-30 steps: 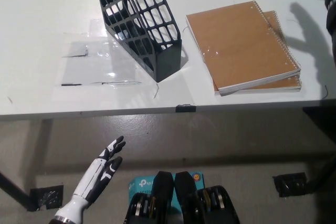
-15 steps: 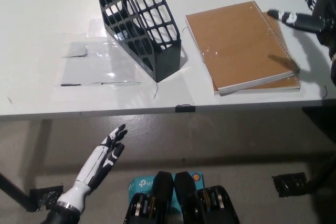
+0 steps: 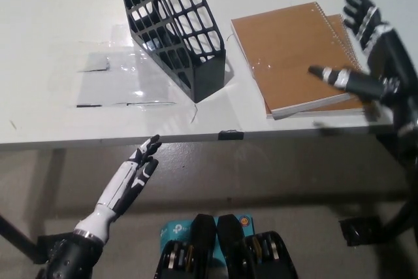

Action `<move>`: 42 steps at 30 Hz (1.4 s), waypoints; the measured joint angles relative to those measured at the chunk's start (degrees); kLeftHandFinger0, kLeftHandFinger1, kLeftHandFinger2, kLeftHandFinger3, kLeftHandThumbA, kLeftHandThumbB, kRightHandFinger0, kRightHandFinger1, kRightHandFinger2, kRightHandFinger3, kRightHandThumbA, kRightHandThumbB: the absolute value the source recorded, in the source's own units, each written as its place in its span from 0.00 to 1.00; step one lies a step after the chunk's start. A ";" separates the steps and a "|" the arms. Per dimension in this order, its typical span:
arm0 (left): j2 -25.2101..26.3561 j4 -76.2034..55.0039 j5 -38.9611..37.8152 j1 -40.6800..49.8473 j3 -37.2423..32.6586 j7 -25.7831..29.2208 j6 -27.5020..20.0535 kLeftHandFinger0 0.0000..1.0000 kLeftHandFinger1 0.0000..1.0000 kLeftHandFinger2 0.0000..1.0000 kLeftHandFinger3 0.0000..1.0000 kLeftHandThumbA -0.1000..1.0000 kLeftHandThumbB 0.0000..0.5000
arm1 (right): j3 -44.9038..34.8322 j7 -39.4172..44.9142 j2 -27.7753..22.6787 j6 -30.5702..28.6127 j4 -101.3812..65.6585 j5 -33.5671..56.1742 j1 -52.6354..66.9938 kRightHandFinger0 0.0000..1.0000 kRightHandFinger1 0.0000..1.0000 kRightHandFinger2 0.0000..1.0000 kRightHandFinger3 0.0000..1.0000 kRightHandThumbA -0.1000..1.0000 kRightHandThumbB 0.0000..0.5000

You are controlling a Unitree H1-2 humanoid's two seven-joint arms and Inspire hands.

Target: Use the right hand to pick up a book from the book holder on the left side and put it on another book on the right side

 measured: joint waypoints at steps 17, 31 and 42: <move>0.87 0.56 0.05 -4.91 1.88 0.21 -1.42 0.98 1.00 1.00 1.00 1.00 0.30 | 1.72 1.94 3.59 -4.08 9.63 1.64 10.78 1.00 1.00 1.00 1.00 0.87 0.24; 0.40 -1.86 0.17 7.86 0.78 0.97 -2.45 0.95 1.00 1.00 1.00 1.00 0.41 | 2.69 4.54 3.79 -5.58 13.69 1.79 21.19 1.00 1.00 1.00 1.00 0.85 0.37; 0.06 -2.43 0.16 10.42 -0.19 0.93 -1.64 0.95 1.00 1.00 1.00 1.00 0.46 | 3.30 5.48 4.39 -6.21 13.67 1.51 24.29 1.00 1.00 1.00 1.00 0.81 0.37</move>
